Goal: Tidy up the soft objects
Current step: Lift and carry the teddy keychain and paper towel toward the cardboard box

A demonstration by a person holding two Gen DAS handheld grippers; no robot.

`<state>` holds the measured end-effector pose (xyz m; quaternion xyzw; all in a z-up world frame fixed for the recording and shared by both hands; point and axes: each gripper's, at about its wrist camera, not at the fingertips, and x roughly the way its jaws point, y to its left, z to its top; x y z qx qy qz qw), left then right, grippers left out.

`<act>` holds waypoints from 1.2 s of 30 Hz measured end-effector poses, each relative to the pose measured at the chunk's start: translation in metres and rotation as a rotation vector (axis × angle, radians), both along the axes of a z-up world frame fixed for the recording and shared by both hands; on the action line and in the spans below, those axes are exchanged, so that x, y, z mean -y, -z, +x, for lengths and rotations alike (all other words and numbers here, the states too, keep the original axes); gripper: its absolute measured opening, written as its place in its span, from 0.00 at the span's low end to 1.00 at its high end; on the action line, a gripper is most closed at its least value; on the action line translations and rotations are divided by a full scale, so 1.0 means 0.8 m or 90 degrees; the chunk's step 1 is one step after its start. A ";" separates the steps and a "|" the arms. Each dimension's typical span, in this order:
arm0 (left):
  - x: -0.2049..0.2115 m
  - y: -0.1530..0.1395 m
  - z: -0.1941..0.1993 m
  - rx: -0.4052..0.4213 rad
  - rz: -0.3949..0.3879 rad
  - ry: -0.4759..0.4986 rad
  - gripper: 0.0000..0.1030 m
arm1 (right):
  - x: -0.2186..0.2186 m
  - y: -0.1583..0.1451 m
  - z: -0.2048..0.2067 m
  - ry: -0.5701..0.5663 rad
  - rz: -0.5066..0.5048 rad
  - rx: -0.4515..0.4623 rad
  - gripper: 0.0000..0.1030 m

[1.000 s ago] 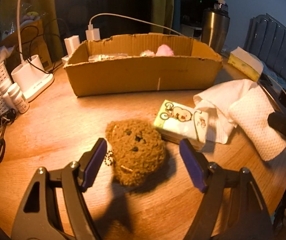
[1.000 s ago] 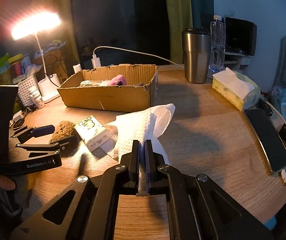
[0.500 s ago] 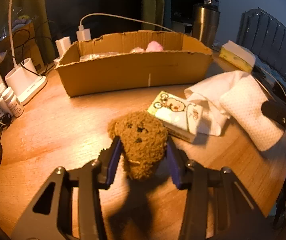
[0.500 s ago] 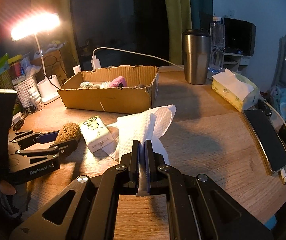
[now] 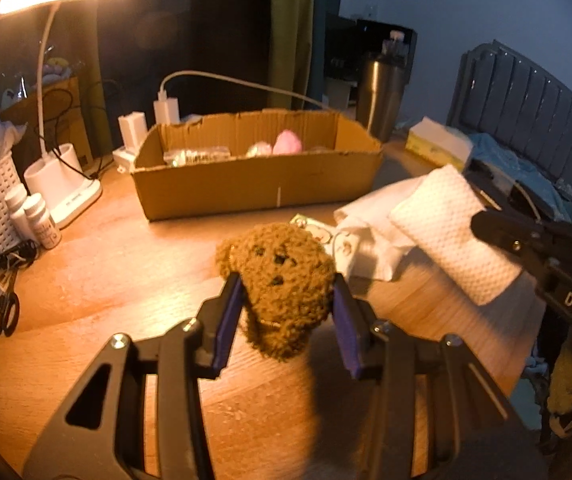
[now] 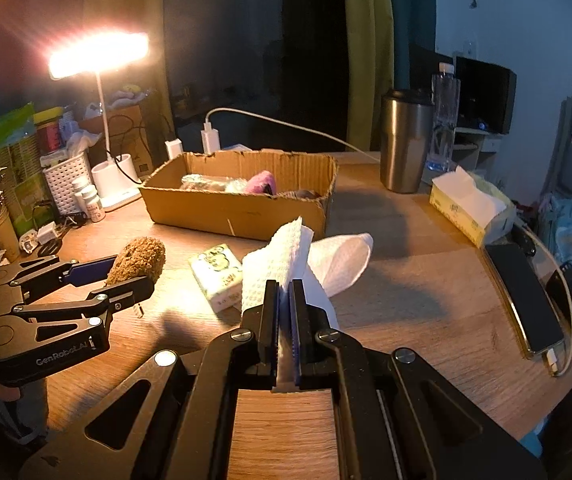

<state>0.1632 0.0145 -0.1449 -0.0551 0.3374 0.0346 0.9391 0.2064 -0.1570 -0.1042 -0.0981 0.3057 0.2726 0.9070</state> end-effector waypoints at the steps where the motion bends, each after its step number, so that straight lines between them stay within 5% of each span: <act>1: 0.000 -0.002 -0.003 0.004 -0.002 0.002 0.43 | -0.002 -0.003 -0.003 -0.001 -0.001 0.005 0.05; 16: -0.011 -0.057 -0.041 0.082 -0.015 0.000 0.43 | -0.023 -0.057 -0.026 -0.019 0.000 0.067 0.05; 36: -0.041 -0.142 -0.028 0.183 0.015 -0.012 0.43 | -0.043 -0.120 0.000 -0.027 0.023 0.137 0.05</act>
